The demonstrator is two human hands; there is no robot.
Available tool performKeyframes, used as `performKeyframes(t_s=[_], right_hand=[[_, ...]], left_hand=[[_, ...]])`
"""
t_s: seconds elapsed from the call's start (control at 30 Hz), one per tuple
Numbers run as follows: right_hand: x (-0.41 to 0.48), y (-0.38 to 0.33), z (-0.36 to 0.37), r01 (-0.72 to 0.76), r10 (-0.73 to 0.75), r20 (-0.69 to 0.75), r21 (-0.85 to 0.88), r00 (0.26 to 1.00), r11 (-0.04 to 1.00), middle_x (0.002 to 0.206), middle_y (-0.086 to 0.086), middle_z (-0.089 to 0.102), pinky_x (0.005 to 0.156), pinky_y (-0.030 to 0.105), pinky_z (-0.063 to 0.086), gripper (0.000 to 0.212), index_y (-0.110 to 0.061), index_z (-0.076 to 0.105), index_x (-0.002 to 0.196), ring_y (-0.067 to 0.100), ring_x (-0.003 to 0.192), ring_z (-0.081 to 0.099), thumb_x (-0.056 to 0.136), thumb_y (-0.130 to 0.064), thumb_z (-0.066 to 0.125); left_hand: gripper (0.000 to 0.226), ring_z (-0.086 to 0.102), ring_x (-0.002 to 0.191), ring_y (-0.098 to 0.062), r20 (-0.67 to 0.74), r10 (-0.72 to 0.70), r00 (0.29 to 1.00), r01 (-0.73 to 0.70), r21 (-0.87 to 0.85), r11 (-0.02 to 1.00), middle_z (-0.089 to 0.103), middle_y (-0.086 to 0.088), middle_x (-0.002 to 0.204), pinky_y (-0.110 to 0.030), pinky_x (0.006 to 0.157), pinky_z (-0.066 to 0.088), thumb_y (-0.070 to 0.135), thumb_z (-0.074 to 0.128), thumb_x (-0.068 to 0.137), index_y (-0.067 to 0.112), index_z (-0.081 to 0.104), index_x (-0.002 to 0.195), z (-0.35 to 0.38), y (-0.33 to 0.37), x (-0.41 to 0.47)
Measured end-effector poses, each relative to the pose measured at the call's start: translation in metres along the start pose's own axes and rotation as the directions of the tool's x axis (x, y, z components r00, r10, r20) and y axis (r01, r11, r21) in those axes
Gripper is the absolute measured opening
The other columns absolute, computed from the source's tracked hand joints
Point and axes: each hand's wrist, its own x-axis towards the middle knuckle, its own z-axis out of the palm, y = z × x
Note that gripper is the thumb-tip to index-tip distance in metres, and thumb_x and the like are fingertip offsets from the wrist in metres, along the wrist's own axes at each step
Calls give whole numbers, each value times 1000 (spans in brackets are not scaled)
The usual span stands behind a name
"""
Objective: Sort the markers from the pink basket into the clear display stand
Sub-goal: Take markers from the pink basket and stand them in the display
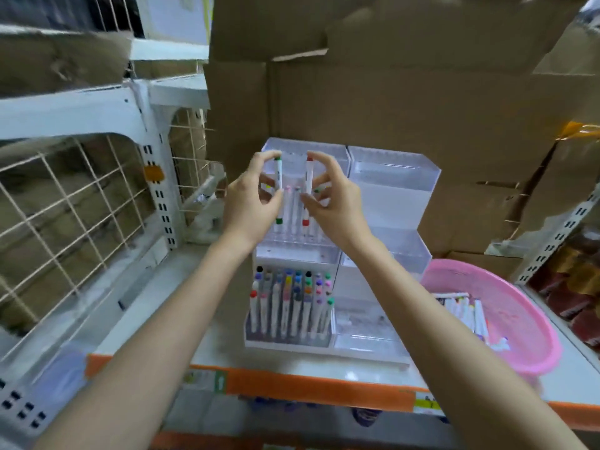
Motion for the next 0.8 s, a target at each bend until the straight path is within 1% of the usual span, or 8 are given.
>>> performKeyframes(t_s=[0.07,0.2,0.4,0.47,0.53,0.6,0.7,0.8], right_hand=[[8,-2,15,-2,2,-24,1,1000,1000,80,6,55,65,35,56,56,-18,47,135,22,68,60,85,-7,70],[20,-3,38,-3,1,-33,-63,999,998,80,-6,54,68,30,57,59,-20,45,136,14,70,63,84,-8,71],[27,2,57,-6,-10,-125,-123,992,992,88,4,60,66,31,57,59,-19,46,136,13,70,65,84,-7,71],[26,4,59,5,-26,-145,-138,989,990,89,4,60,66,31,57,59,-20,46,136,13,71,64,84,-7,71],[25,6,61,12,-36,-147,-159,988,987,90,1,59,66,26,56,58,-19,46,136,12,73,63,84,-8,70],[22,7,64,14,-39,-150,-167,988,986,90,-1,57,65,23,54,57,-19,47,135,11,72,62,84,-7,70],[18,9,68,10,-37,-157,-167,987,986,91,-1,56,65,26,56,57,-20,48,135,11,72,61,85,-8,69],[15,11,70,24,-53,-166,-173,985,985,90,0,56,65,24,56,56,-19,47,136,11,71,60,85,-7,69]], left_hand=[[52,61,76,-14,14,13,1000,-12,-18,1000,61,3,82,-37,74,54,11,67,83,28,49,129,-7,-11,7],[53,63,77,-10,55,45,997,-41,-77,996,61,3,81,-35,76,55,9,67,84,29,50,129,-13,-32,18],[54,64,75,-5,89,77,993,-61,-170,984,63,2,83,-21,71,55,7,68,84,28,49,130,-8,-51,30],[53,63,76,-6,94,84,992,-66,-179,982,62,1,85,-20,71,55,7,67,85,28,49,130,-4,-55,30],[52,62,76,-6,100,91,991,-70,-193,979,61,-1,87,-19,71,54,7,67,85,27,49,129,0,-59,30],[52,61,77,-5,95,100,990,-81,-191,978,60,-2,88,-12,70,51,6,68,84,26,50,128,1,-63,30],[52,59,82,-2,100,102,990,-81,-191,978,60,-2,90,-4,69,45,4,69,82,24,52,127,1,-67,28],[52,61,81,-2,124,98,987,-73,-195,978,60,-2,91,-4,70,45,2,70,80,23,53,125,2,-70,26]])
